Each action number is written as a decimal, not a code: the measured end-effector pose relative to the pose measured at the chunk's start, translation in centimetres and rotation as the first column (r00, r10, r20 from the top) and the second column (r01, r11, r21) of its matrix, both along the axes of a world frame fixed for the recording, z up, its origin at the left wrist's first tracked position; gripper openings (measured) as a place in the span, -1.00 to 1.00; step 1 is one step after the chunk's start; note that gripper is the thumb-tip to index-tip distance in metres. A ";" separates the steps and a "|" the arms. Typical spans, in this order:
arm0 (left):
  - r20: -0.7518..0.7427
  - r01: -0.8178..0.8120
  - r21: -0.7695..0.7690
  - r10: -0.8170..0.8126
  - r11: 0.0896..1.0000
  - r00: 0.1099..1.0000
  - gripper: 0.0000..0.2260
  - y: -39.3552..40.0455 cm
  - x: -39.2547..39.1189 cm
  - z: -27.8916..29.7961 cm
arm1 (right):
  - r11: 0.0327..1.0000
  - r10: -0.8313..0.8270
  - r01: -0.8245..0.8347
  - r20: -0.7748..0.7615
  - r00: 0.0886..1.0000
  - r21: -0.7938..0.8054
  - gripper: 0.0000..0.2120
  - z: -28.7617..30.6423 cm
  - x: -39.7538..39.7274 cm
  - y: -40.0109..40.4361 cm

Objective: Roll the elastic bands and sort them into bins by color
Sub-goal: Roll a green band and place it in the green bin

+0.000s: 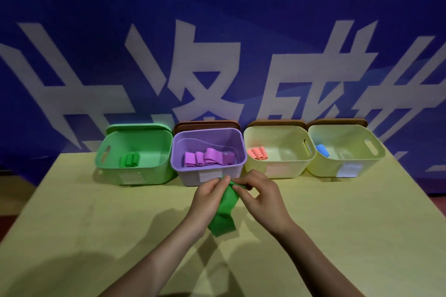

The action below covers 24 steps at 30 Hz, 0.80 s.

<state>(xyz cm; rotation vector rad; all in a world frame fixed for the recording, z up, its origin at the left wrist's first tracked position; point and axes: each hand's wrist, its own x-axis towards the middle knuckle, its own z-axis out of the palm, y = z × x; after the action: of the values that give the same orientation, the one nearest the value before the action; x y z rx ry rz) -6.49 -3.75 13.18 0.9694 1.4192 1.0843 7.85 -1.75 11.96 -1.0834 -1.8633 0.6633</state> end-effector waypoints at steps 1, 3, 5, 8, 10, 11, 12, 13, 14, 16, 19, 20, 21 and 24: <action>-0.013 0.008 -0.001 -0.008 1.000 1.000 -0.74 0.0 -1.2 -0.1 | 1.000 0.004 -0.005 -0.021 1.000 -0.030 -0.89 0.1 -1.0 0.0; -0.029 0.020 -0.009 -0.020 1.000 0.999 -0.76 0.2 -3.4 -0.6 | 0.992 0.009 -0.019 -0.082 0.997 -0.126 -0.88 0.2 -2.9 -0.2; -0.031 0.027 -0.003 -0.027 1.000 0.999 -0.82 0.4 -5.3 -0.9 | 0.969 -0.003 -0.037 -0.163 0.987 -0.246 -0.84 0.3 -4.8 -0.4; -0.037 0.080 0.018 -0.079 0.997 0.996 -0.82 0.8 -7.9 -1.0 | 0.896 -0.054 -0.073 -0.270 0.961 -0.439 -0.82 0.0 -7.7 -0.2; -0.086 0.123 0.028 -0.120 0.992 0.989 -0.82 1.3 -9.7 -1.4 | 0.858 -0.069 -0.072 -0.253 0.965 -0.509 -0.85 -0.4 -9.4 0.4; -0.123 0.141 0.041 -0.135 0.989 0.983 -0.80 1.5 -10.7 -1.7 | 0.848 -0.073 -0.062 -0.233 0.970 -0.526 -0.87 -0.6 -10.4 0.6; -0.153 0.155 0.051 -0.146 0.987 0.977 -0.79 1.8 -11.7 -2.0 | 0.846 -0.083 -0.045 -0.215 0.973 -0.532 -0.88 -0.7 -11.3 0.7; -0.172 0.168 0.058 -0.156 0.984 0.973 -0.79 2.2 -12.5 -2.3 | 0.850 -0.100 -0.017 -0.193 0.976 -0.526 -0.88 -0.8 -12.2 0.8; -0.182 0.178 0.057 -0.165 0.982 0.969 -0.80 2.5 -13.4 -2.5 | 0.860 -0.120 0.020 -0.164 0.979 -0.510 -0.86 -0.9 -13.1 0.9; -0.191 0.191 0.057 -0.177 0.980 0.965 -0.78 2.9 -14.6 -3.0 | 0.886 -0.159 0.101 -0.092 0.983 -0.454 -0.79 -1.0 -14.8 0.9; -0.142 0.168 0.036 -0.161 0.985 0.977 -0.77 3.1 -15.9 -3.7 | 0.915 -0.177 0.144 -0.053 0.983 -0.378 -0.76 -1.1 -16.3 0.9; -0.092 0.159 0.009 -0.157 0.987 0.983 -0.81 3.2 -16.1 -3.8 | 0.919 -0.180 0.148 -0.056 0.982 -0.366 -0.77 -1.2 -16.6 0.9; -0.040 0.156 -0.020 -0.156 0.988 0.987 -0.82 3.1 -16.4 -3.9 | 0.920 -0.187 0.154 -0.060 0.980 -0.360 -0.78 -1.3 -16.8 0.8; 0.051 0.186 -0.038 -0.184 0.982 0.982 -0.84 3.1 -16.6 -4.0 | 0.911 -0.215 0.170 -0.082 0.973 -0.376 -0.84 -1.5 -17.0 0.6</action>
<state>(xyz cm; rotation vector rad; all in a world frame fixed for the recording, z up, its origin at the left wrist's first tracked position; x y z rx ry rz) -23.06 -0.64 9.20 1.0170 1.2814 0.9307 -9.17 -1.14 10.48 -1.4129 -1.5359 0.9633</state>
